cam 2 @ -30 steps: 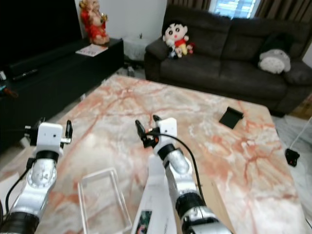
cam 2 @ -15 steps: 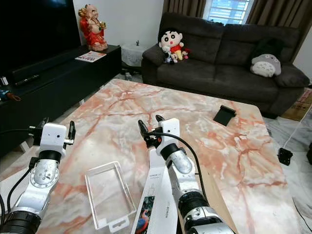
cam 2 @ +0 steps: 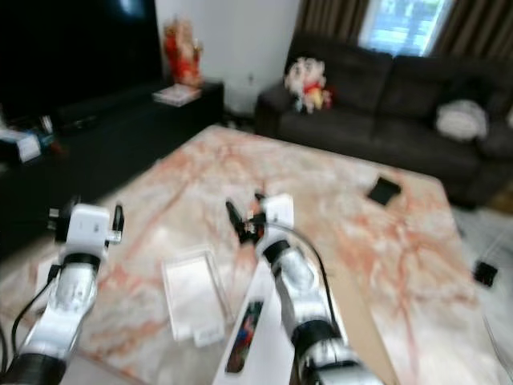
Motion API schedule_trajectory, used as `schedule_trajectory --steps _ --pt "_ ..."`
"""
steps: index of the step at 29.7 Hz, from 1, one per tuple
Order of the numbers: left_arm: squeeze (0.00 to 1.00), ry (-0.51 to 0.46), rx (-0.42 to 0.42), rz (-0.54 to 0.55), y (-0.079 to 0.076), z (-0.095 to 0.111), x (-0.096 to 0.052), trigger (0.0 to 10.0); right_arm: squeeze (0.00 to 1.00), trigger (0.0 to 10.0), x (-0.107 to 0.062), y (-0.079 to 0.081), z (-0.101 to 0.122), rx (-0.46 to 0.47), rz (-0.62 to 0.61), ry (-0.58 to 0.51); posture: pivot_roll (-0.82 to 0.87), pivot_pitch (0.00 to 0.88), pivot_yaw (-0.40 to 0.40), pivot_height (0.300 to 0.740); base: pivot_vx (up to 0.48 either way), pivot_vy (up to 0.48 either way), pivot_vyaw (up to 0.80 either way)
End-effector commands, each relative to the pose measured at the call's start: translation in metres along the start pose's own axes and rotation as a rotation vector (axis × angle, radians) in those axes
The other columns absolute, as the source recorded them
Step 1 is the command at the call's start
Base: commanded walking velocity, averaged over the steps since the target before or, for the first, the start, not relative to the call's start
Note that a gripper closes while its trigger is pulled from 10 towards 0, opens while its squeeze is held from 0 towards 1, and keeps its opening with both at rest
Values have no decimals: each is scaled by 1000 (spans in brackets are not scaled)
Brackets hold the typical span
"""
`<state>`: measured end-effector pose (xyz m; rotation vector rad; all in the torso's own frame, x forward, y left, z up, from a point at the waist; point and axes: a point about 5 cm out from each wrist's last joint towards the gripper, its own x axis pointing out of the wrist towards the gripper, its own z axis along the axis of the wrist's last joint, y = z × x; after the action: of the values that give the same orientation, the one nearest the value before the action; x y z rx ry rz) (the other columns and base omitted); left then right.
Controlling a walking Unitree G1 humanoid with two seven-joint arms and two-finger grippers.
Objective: Picking trash to rubbish bin
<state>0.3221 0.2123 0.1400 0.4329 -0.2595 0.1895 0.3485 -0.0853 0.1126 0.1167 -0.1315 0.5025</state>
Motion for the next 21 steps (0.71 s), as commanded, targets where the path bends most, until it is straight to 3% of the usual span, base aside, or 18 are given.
schedule_trajectory --steps 1,21 --pt "0 7 -3 -10 -2 -1 -1 10000 0 10000 1 -1 3 -6 1 -7 59 0 -73 740 0 0 0" --pt "0 13 1 -5 0 -2 -1 10000 0 10000 1 -1 3 -5 0 -1 59 3 -76 740 0 0 0"
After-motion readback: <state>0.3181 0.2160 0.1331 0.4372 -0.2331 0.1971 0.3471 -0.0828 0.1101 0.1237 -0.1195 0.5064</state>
